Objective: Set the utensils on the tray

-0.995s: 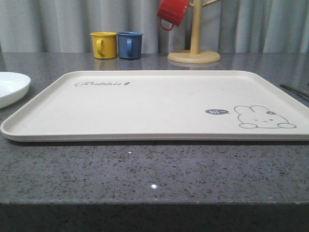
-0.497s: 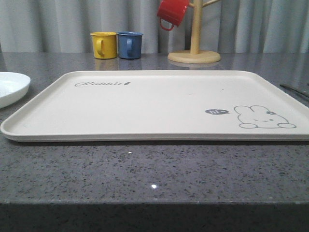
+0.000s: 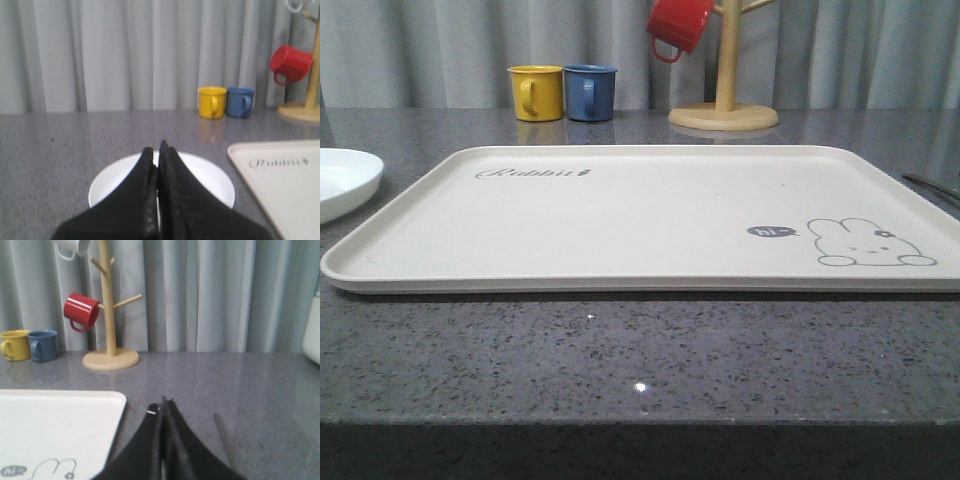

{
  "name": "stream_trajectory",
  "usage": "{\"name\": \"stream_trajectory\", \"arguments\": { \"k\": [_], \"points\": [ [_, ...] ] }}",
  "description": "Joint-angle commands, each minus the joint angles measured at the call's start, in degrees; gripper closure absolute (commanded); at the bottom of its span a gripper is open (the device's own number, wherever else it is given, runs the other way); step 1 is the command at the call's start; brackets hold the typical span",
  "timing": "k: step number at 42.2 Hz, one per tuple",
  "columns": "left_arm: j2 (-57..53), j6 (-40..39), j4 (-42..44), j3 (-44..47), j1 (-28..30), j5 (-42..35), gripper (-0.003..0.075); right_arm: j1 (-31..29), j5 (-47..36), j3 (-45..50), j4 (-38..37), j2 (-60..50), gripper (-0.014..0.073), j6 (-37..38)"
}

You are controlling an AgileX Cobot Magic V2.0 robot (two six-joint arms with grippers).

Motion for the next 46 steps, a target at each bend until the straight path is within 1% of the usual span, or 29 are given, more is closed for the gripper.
{"name": "stream_trajectory", "arguments": {
  "k": [1, 5, 8, 12, 16, 28, 42, 44, 46],
  "points": [
    [1.0, -0.4, -0.6, -8.3, 0.2, -1.1, 0.0740, -0.3, 1.8, -7.9, -1.9, 2.2, 0.0661, -0.7],
    [5.0, -0.4, -0.6, -16.5, 0.2, 4.2, 0.0740, -0.3, 8.3, -15.2, -3.8, 6.4, 0.0661, -0.7],
    [8.8, -0.4, -0.6, -21.8, 0.2, 7.9, 0.0740, -0.3, 11.2, -19.2, -3.9, 10.0, 0.0661, -0.7],
    [14.3, -0.4, -0.6, -27.7, 0.2, 13.4, 0.0740, -0.3, 15.4, -24.3, -3.9, 14.7, 0.0661, -0.7],
    [19.1, -0.4, -0.6, -30.8, 0.2, 17.2, 0.0740, -0.3, 18.1, -27.3, -3.9, 19.2, 0.0661, -0.7],
    [27.5, -0.4, -0.5, -30.9, 0.2, 18.1, 0.0740, -0.3, 19.8, -27.5, -3.9, 27.8, 0.0661, -0.7],
    [31.6, -0.4, -0.1, -30.9, 0.2, 18.7, 0.0739, -0.3, 21.0, -27.5, -3.9, 31.7, 0.0655, -0.7],
    [31.6, -0.4, 0.1, -30.9, 0.2, 18.7, 0.0736, -0.3, 21.1, -27.5, -3.9, 31.8, 0.0636, -0.7],
    [31.6, -0.4, 0.5, -30.9, 0.2, 18.7, 0.0708, -0.3, 21.1, -27.5, -3.9, 32.1, 0.0567, -0.7]
  ]
}}
